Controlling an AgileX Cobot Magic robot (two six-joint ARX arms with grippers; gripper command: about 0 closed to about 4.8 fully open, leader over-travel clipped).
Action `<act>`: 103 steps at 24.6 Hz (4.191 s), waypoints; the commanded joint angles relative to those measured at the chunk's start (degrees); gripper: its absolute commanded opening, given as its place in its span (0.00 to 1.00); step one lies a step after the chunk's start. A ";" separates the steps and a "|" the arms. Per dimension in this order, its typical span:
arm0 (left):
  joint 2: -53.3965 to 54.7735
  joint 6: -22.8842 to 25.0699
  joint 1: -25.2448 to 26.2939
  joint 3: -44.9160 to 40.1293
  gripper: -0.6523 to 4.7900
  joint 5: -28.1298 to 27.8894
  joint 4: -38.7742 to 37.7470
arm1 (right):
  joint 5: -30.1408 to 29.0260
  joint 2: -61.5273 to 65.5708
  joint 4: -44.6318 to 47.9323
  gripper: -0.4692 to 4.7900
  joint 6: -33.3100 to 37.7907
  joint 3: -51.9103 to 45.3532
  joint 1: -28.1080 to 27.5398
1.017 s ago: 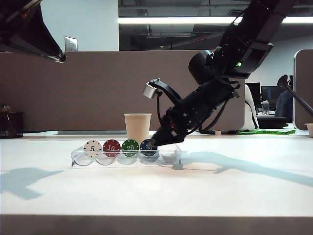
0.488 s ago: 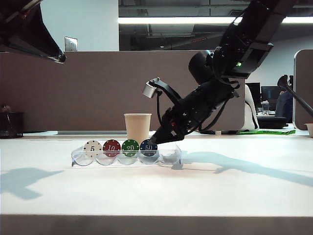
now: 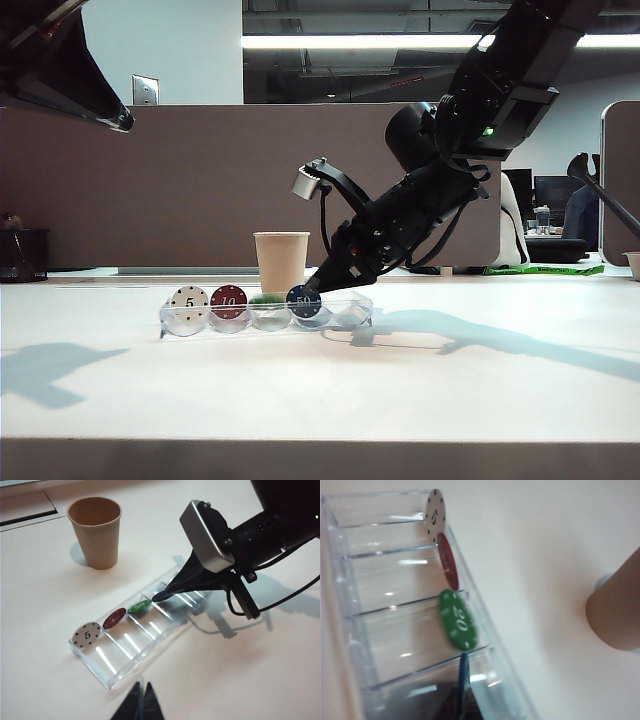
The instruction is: Pick up the chip with the greater value and put it into the paper cup.
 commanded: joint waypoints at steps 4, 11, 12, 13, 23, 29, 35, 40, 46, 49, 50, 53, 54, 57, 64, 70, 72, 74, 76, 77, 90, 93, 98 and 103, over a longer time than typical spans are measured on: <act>-0.09 0.04 -0.02 0.20 0.12 0.31 0.55 | -0.39 -0.35 0.59 0.09 0.20 0.15 0.07; -0.09 0.04 -0.02 0.20 0.12 0.31 0.55 | -1.73 -2.05 0.72 0.09 0.22 0.17 0.07; -0.09 0.04 -0.02 0.20 0.12 0.31 0.55 | -1.70 -2.75 1.14 0.09 0.22 0.17 0.07; -0.09 0.04 -0.02 0.20 0.12 0.31 0.55 | -1.60 -3.41 1.57 0.09 0.22 0.17 0.07; -0.09 -0.02 -0.02 0.20 0.12 0.28 0.63 | 3.91 -6.23 28.00 0.09 15.93 0.22 0.07; -0.09 -0.02 -0.02 0.20 0.12 0.28 0.68 | 7.56 -3.17 36.89 0.09 22.23 1.62 -0.33; -0.09 -0.02 -0.02 0.20 0.12 0.28 0.66 | 7.54 5.77 37.83 0.09 32.11 11.85 -0.33; -0.09 -0.02 -0.02 0.20 0.12 0.28 0.61 | 8.24 9.09 37.79 0.09 35.15 16.00 -0.31; -0.07 0.00 -0.02 0.20 0.12 0.28 0.63 | 9.73 10.36 36.26 0.09 35.19 16.02 -0.31; -0.07 0.00 -0.02 0.20 0.12 0.31 0.63 | 9.73 11.26 36.09 0.09 35.21 16.02 -0.31; -0.07 0.00 -0.02 0.20 0.12 0.31 0.63 | 9.73 11.37 36.09 0.09 35.21 16.02 -0.31; -0.07 -0.02 -0.02 0.20 0.12 0.31 0.61 | 9.70 11.50 36.13 0.09 36.44 16.02 -0.31; -0.07 -0.02 -0.02 0.20 0.12 0.31 0.61 | 9.68 11.50 36.11 0.09 36.79 16.02 -0.28; -0.07 -0.02 -0.02 0.20 0.12 0.31 0.61 | 9.68 11.52 36.11 0.09 37.38 16.02 -0.28; -0.07 -0.33 -0.02 0.20 0.12 0.33 0.59 | 9.68 11.52 36.11 0.12 37.38 16.02 -0.28; -0.07 -0.39 -0.02 0.20 0.12 0.33 0.59 | 9.70 11.52 36.09 0.20 37.35 16.02 -0.28; -0.07 -0.39 -0.02 0.20 0.12 0.33 0.57 | 9.73 11.52 36.09 0.20 37.35 16.02 -0.28; -0.07 -0.39 -0.02 0.20 0.12 0.31 0.57 | 9.73 11.52 36.30 0.20 37.35 16.02 -0.28; -0.07 -0.39 -0.02 0.20 0.12 0.28 0.59 | 9.79 11.50 38.91 0.18 37.35 16.02 -0.28; -0.07 -0.39 -0.02 0.20 0.12 0.28 0.59 | 10.03 11.47 40.39 0.17 37.38 16.02 -0.31; -0.33 0.02 0.04 0.20 0.11 -5.99 7.10 | 24.02 3.06 31.30 0.09 42.14 15.91 -3.74; -0.55 0.02 0.15 0.20 0.11 -6.38 7.37 | 24.06 -0.52 23.15 0.09 41.77 15.91 -6.25; -3.41 0.04 0.55 0.20 0.11 -7.65 7.50 | 21.16 -6.34 14.43 0.09 39.76 15.50 -11.47; -9.09 0.04 0.55 0.20 0.11 -10.43 7.34 | 16.37 -14.32 11.10 0.09 39.04 11.41 -17.03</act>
